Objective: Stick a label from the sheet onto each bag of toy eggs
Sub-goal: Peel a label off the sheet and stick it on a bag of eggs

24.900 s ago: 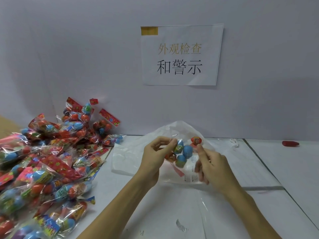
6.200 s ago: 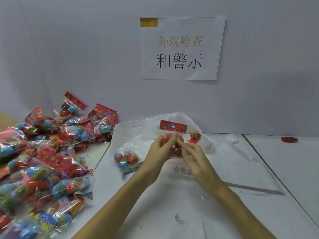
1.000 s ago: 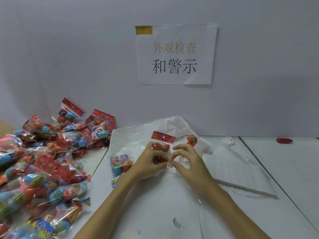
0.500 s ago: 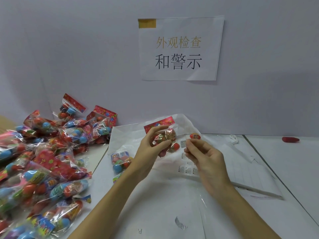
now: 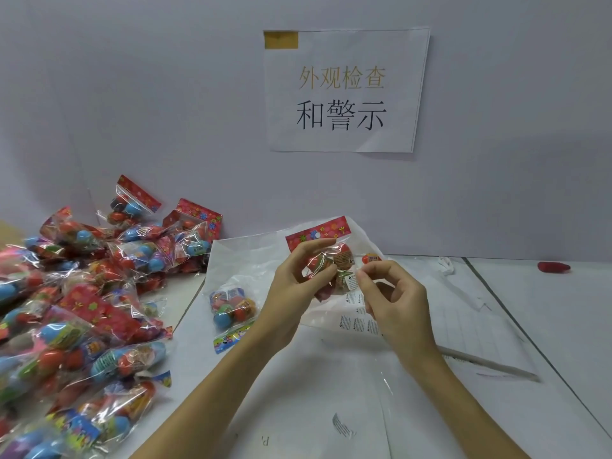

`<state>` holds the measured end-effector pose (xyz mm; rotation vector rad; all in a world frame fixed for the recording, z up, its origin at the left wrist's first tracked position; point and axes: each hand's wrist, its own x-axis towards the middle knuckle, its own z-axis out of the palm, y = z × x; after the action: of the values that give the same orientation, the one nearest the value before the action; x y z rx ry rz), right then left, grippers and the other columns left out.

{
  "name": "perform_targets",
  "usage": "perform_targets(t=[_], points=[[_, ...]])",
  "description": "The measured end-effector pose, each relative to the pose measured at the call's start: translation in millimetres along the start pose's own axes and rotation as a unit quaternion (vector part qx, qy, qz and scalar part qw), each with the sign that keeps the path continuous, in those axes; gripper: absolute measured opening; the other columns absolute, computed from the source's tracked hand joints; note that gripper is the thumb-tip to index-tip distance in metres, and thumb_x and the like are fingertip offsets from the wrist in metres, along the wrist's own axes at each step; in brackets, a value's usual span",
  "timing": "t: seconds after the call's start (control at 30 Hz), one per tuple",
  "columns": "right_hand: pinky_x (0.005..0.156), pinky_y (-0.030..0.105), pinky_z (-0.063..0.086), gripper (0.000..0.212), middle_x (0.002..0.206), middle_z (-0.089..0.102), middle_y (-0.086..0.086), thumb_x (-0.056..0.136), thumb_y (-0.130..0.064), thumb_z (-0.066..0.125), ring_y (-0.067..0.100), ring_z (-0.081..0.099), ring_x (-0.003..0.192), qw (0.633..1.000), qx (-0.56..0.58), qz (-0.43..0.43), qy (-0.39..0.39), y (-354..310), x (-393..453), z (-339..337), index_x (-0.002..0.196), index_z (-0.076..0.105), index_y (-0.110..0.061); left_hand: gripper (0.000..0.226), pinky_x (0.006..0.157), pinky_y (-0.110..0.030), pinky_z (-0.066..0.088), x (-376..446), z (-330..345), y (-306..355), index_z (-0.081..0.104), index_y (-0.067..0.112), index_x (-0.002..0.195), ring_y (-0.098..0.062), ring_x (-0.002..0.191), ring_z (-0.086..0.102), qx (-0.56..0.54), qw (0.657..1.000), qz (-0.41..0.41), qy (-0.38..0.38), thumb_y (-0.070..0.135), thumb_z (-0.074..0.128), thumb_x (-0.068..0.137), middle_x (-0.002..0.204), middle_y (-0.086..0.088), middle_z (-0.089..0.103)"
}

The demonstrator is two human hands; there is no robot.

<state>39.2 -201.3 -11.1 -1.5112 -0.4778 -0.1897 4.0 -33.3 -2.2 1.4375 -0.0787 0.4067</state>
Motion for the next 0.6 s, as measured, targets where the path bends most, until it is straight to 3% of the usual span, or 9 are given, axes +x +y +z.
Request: perform_targets(t=[0.13,0.23,0.37,0.6], points=[[0.053,0.019,0.048,0.006,0.075,0.068,-0.009,0.096,-0.011,0.073,0.005,0.055,0.055,1.000,0.019,0.011,-0.004,1.1,0.7,2.7,0.091,0.072,-0.014,0.029,0.062,-0.026,0.053,2.6,-2.2,2.0,0.074,0.033,0.121,-0.026,0.090,0.070,-0.064,0.997,-0.028,0.022,0.016,0.071,0.098,0.119,-0.004,0.074],[0.055,0.017,0.049,0.007,0.073,0.069,-0.009,0.093,-0.017,0.077,0.006,0.055,0.055,0.998,0.053,0.037,0.002,0.4,1.0,3.3,0.089,0.077,-0.021,0.030,0.075,-0.036,0.056,3.7,-4.1,0.5,0.074,0.035,0.121,-0.035,0.101,0.073,-0.064,0.997,-0.029,0.031,0.018,0.073,0.096,0.121,-0.001,0.074],[0.062,0.020,0.054,0.005,0.078,0.074,-0.006,0.085,-0.029,0.082,0.008,0.058,0.061,0.995,0.074,0.060,0.003,0.1,0.3,1.5,0.090,0.081,-0.030,0.033,0.068,-0.025,0.059,2.3,-1.7,0.7,0.073,0.043,0.117,-0.021,0.095,0.077,0.000,0.999,-0.003,0.043,0.019,0.076,0.095,0.116,0.014,0.073],[0.060,0.018,0.053,0.005,0.086,0.077,-0.006,0.088,-0.023,0.082,0.004,0.064,0.064,0.998,0.027,0.050,0.012,4.3,0.5,2.4,0.092,0.081,-0.024,0.034,0.068,-0.025,0.060,-0.2,3.6,1.9,0.072,0.044,0.116,-0.020,0.093,0.076,0.024,0.999,0.011,0.036,0.020,0.077,0.093,0.116,0.019,0.072]])
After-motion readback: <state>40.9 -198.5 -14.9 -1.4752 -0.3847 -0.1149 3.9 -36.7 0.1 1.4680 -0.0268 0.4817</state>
